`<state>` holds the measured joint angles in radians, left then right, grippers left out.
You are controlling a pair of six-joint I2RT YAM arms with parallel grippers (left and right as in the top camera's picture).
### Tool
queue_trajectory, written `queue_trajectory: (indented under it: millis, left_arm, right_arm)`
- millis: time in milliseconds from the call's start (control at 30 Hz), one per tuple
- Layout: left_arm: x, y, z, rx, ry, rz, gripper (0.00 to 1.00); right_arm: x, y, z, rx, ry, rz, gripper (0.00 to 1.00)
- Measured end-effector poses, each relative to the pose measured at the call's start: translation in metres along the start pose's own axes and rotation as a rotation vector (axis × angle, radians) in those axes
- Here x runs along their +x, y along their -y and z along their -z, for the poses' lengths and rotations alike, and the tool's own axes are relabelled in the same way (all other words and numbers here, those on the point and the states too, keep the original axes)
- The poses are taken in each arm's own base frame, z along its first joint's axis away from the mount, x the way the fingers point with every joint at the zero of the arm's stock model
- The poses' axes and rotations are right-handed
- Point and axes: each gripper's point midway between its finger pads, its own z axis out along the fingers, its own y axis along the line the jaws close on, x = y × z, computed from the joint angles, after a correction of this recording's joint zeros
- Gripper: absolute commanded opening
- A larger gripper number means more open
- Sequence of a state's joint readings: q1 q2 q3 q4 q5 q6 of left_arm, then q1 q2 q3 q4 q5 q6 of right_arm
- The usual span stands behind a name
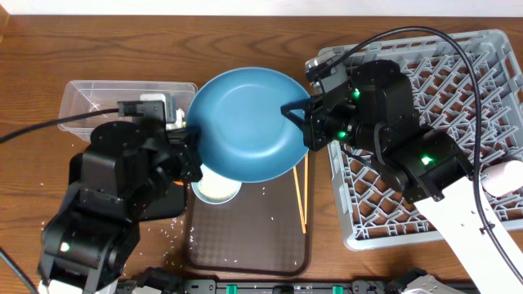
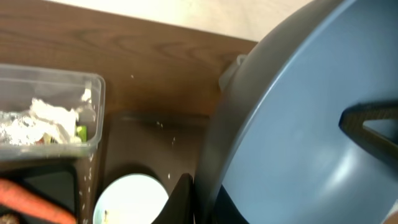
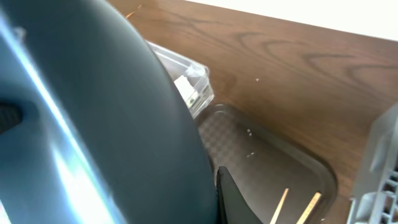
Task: Sort waste into correct bins and load items into the dishwasher rack
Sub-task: 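Lift the blue plate and hand it to the right gripper, then carry the blue plate with the right gripper and stand it in the rack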
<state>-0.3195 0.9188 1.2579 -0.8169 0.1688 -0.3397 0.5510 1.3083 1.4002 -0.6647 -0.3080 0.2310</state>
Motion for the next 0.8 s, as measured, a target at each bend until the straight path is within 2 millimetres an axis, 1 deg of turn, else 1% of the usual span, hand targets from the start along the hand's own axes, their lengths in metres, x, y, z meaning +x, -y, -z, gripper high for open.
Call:
queue_trajectory:
  millis: [67, 100, 133, 167, 200, 233, 300, 367, 433, 500, 533, 567, 600, 633, 800]
  left_arm:
    - [-0.002, 0.002, -0.005, -0.002, 0.002, -0.008, 0.09]
    - [-0.002, 0.003, -0.008, -0.002, 0.001, -0.011, 0.16]
    - [-0.003, 0.005, -0.010, 0.006, 0.000, -0.010, 0.31]
    - [-0.003, 0.007, -0.011, 0.011, 0.000, -0.014, 0.57]
    - [-0.004, 0.011, -0.012, 0.026, 0.002, -0.016, 0.88]
    - [-0.005, 0.014, -0.012, 0.041, 0.007, -0.017, 0.98]
    - [-0.005, 0.018, -0.012, 0.057, 0.005, -0.021, 0.98]
    - [-0.005, 0.019, -0.011, 0.061, 0.006, -0.019, 0.98]
    - [-0.005, 0.019, -0.011, 0.062, 0.007, -0.018, 0.98]
    - [-0.006, 0.020, -0.011, 0.065, 0.013, -0.018, 0.98]
    - [-0.008, 0.020, -0.011, 0.067, 0.018, -0.019, 0.98]
    - [-0.009, 0.021, -0.010, 0.069, 0.022, -0.020, 0.98]
    - [-0.010, 0.021, -0.010, 0.071, 0.027, -0.020, 0.98]
    - [-0.010, 0.021, -0.009, 0.072, 0.029, -0.020, 0.98]
    - [-0.012, 0.023, -0.002, 0.081, 0.047, -0.022, 0.98]
  right_arm:
    - [-0.001, 0.004, 0.001, 0.028, 0.009, 0.001, 0.01]
    - [-0.002, 0.007, 0.002, 0.041, 0.011, 0.000, 0.01]
    - [-0.002, 0.009, 0.002, 0.057, 0.012, 0.000, 0.01]
    - [-0.001, 0.012, 0.003, 0.071, 0.012, -0.001, 0.01]
    - [0.000, 0.014, 0.004, 0.090, 0.010, -0.002, 0.01]
    - [0.002, 0.018, 0.005, 0.113, 0.004, -0.004, 0.01]
    - [0.006, 0.028, 0.008, 0.176, -0.005, -0.009, 0.01]
    - [0.007, 0.041, 0.016, 0.258, 0.000, -0.016, 0.01]
    - [0.007, 0.056, 0.030, 0.360, 0.016, -0.024, 0.01]
    - [0.008, 0.073, 0.049, 0.473, 0.034, -0.027, 0.01]
    - [0.008, 0.082, 0.059, 0.533, 0.043, -0.032, 0.01]
    - [0.008, 0.095, 0.074, 0.610, 0.057, -0.040, 0.01]
    - [0.007, 0.111, 0.091, 0.710, 0.075, -0.050, 0.01]
    - [0.007, 0.123, 0.104, 0.781, 0.086, -0.058, 0.01]
    - [0.003, 0.188, 0.187, 1.262, 0.157, -0.092, 0.01]
